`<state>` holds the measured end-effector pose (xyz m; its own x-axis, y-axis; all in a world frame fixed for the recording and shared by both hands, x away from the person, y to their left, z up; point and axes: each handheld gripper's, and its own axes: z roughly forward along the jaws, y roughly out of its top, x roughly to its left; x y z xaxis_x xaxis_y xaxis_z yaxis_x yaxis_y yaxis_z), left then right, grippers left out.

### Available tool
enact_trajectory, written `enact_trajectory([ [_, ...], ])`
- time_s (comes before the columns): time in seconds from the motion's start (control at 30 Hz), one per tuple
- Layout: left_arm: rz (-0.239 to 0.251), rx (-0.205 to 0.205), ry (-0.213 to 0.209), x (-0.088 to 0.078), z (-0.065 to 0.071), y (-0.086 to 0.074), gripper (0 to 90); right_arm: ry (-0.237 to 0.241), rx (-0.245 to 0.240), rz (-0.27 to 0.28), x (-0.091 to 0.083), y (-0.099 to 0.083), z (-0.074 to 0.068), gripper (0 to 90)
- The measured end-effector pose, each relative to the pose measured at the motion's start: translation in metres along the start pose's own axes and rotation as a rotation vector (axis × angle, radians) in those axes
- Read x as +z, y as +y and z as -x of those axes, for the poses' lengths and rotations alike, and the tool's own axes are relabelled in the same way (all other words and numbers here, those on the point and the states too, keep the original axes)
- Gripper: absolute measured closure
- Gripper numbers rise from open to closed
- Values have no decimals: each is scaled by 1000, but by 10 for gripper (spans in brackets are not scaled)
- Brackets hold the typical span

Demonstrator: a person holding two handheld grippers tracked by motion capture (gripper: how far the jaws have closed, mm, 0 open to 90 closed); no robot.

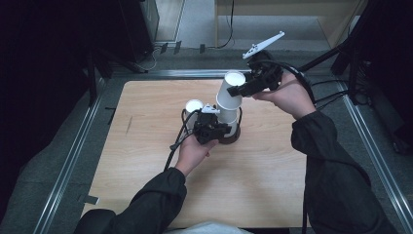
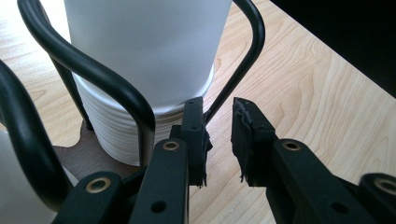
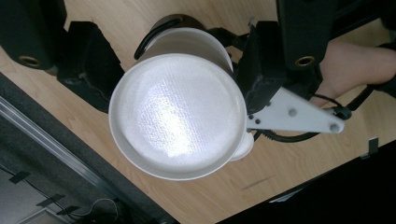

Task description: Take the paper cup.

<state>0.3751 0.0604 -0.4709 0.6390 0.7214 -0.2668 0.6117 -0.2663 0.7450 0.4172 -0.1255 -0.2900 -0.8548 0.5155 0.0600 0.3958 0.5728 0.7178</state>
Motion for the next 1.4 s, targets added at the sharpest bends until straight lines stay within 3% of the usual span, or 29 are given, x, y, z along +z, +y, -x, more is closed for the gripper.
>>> enact_trajectory([
  [0.27, -3, -6, -2, -1, 0, 1, 731, 2, -27, -20, -16, -11, -5, 349],
  [0.37, -3, -2, 6, -2, 0, 1, 728, 7, -13, -24, -22, -21, -5, 349],
  [0.97, -11, 6, 0, -2, 0, 2, 700, 12, 19, -29, -27, -79, -2, 348],
  [1.23, -21, 44, -22, -5, 2, 1, 615, 23, 13, -37, -20, -100, -7, 348],
  [1.4, -19, 41, -72, -12, 0, -1, 555, 27, 12, -39, -16, -111, -9, 348],
])
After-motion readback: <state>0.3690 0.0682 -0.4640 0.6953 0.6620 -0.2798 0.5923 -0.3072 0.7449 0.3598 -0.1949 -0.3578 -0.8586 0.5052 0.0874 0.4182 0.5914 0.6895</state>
